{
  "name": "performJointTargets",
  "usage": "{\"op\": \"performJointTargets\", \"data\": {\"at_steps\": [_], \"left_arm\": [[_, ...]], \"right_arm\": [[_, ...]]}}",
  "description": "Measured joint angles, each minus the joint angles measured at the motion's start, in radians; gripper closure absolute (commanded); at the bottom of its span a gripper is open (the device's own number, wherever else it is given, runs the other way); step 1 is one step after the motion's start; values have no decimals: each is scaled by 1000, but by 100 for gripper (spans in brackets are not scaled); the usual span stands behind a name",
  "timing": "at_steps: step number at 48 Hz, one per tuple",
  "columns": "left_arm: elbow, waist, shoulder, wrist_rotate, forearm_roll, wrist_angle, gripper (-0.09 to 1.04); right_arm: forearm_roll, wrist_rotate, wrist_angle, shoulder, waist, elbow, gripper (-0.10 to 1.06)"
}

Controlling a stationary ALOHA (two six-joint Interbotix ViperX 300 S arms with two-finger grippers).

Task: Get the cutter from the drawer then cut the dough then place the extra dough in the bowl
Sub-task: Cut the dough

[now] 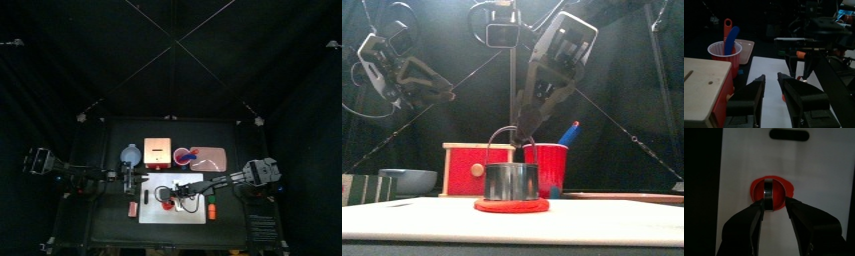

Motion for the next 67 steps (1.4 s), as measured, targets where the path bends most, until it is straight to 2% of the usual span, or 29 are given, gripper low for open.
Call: {"op": "performJointTargets", "data": {"at_steps": [4,10,14,18,23,26,34,51,57,67], "left_arm": [[-49,-63,86,0,-23,-6,7],[-130,-120,249,17,-61,-58,7],[-181,-163,347,58,-95,-91,7],[-222,-192,430,137,-176,-118,7],[-268,-229,480,259,-282,-135,7],[-278,-241,489,298,-341,-135,7],[-284,-241,489,299,-380,-98,8],[-307,-247,532,298,-407,-83,9],[-307,-245,532,299,-422,-83,9],[-308,-242,532,299,-423,-80,12]], "right_arm": [[-34,11,-153,-46,-3,109,20],[-57,-2,-413,-67,-15,261,20],[-71,-6,-652,-66,-17,348,20],[-78,-6,-788,-61,-14,393,20],[-87,-5,-824,-28,-14,393,20],[-92,-3,-839,-3,-14,385,20],[-95,3,-888,52,-12,367,20],[-94,3,-897,117,-11,342,20],[-95,-8,-873,118,15,342,20],[-87,8,-857,121,25,337,20]]}}
